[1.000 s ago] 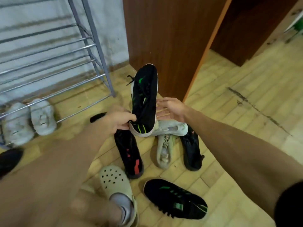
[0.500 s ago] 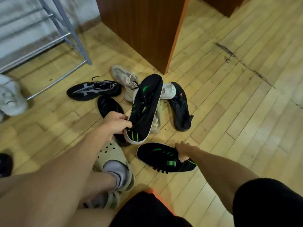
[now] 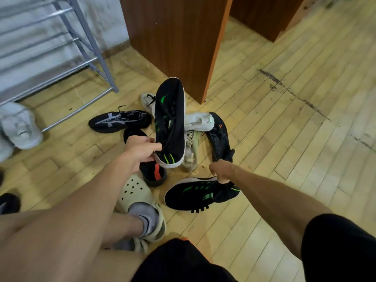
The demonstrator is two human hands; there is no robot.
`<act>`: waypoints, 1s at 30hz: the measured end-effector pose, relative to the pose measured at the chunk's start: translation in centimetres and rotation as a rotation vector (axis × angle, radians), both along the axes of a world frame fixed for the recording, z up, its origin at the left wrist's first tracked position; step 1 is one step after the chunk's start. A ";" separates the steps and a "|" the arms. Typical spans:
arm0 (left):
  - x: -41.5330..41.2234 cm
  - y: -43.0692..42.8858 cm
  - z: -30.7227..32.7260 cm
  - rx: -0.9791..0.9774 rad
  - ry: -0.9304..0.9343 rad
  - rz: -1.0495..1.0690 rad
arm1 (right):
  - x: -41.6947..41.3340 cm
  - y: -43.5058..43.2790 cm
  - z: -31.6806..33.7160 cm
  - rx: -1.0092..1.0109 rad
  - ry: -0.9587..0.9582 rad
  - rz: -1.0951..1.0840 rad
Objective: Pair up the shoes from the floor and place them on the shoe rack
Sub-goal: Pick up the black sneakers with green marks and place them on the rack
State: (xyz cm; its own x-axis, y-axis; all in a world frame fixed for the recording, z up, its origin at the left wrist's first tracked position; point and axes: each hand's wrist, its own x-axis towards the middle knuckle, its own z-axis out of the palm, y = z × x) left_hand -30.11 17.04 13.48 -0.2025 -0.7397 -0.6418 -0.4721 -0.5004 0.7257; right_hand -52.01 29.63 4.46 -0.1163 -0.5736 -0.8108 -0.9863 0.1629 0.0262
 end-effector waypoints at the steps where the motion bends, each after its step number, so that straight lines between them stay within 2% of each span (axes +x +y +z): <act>1: 0.3 0.0 0.5 -0.015 -0.002 0.011 | -0.2 -0.9 1.1 -0.004 0.030 0.078; 5: 1.9 -0.3 1.3 -0.039 0.006 0.073 | -1.2 -4.5 6.4 -0.018 0.118 0.232; 9: 4.4 -1.2 1.0 -0.003 0.011 0.142 | -2.1 -7.5 10.6 -0.125 0.096 0.195; 14: 7.3 -2.4 0.7 0.023 0.002 0.217 | -2.8 -10.5 11.2 -0.226 -0.095 -0.159; 19: 9.6 -5.1 -0.1 0.084 -0.020 0.300 | 0.0 -14.1 9.8 -0.281 -0.353 -0.515; 23: 11.6 -8.1 -1.0 0.133 -0.071 0.252 | 3.6 -18.1 6.2 -0.302 -0.491 -0.656; 28: 14.4 -12.4 -3.8 0.100 -0.102 0.357 | 8.0 -24.3 3.4 -0.244 -0.752 -0.855; 30: 15.3 -14.6 -5.0 0.065 -0.114 0.415 | 9.6 -27.5 2.8 -0.210 -0.818 -0.865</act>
